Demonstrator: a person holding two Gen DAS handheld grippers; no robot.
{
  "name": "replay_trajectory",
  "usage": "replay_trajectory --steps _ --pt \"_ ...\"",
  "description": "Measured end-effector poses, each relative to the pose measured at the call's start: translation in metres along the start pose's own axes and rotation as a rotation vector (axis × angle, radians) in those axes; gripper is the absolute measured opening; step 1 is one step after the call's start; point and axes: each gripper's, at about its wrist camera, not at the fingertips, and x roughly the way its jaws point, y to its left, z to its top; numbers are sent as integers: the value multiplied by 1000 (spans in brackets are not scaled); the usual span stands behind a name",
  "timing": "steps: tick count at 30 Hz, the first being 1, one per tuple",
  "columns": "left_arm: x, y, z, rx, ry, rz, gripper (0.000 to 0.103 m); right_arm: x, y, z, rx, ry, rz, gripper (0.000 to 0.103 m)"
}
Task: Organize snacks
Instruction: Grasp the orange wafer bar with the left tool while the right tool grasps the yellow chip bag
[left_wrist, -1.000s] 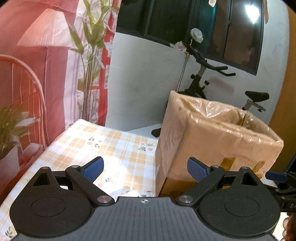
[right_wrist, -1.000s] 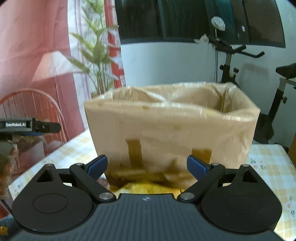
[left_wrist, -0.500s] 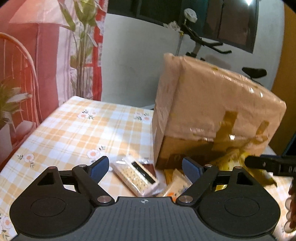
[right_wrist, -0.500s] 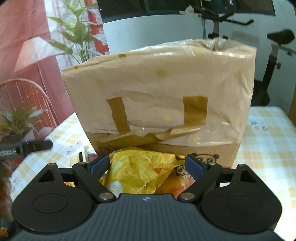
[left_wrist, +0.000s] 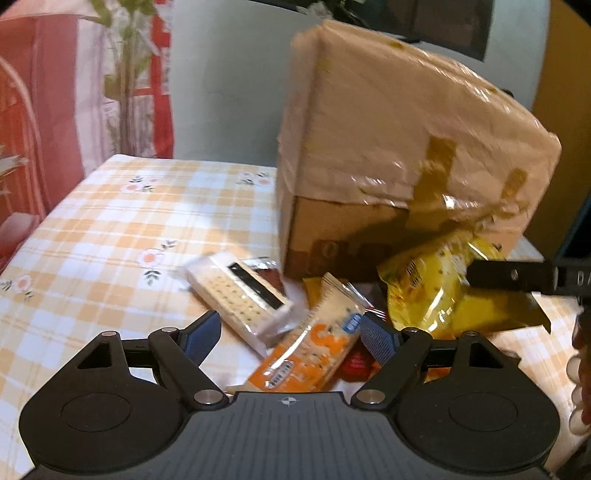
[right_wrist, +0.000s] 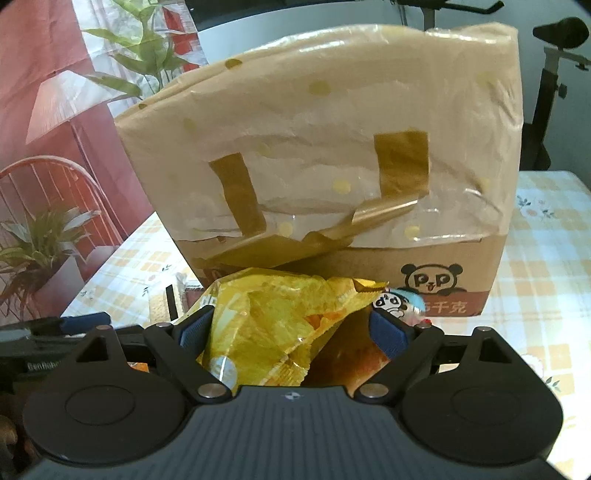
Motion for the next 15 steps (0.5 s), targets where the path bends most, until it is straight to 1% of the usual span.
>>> replay_trajectory --steps 2,5,8,11,13,14,15 --pt "5 -4 -2 27 14 3 84 2 -2 0 14 6 12 91" --pt "13 -7 -4 54 41 12 80 2 -3 -2 24 7 25 91" --pt "19 -9 -7 68 64 14 79 1 -3 -3 28 8 49 85" --pt "24 -8 -9 68 76 15 78 2 -2 -4 27 13 57 85" --pt "25 -6 -9 56 84 -3 69 3 -3 -4 37 16 64 85" --pt "25 -5 -10 48 87 -23 57 3 -3 -4 39 15 68 84" --pt "24 -5 -10 45 88 -30 56 2 -3 -4 39 10 78 79"
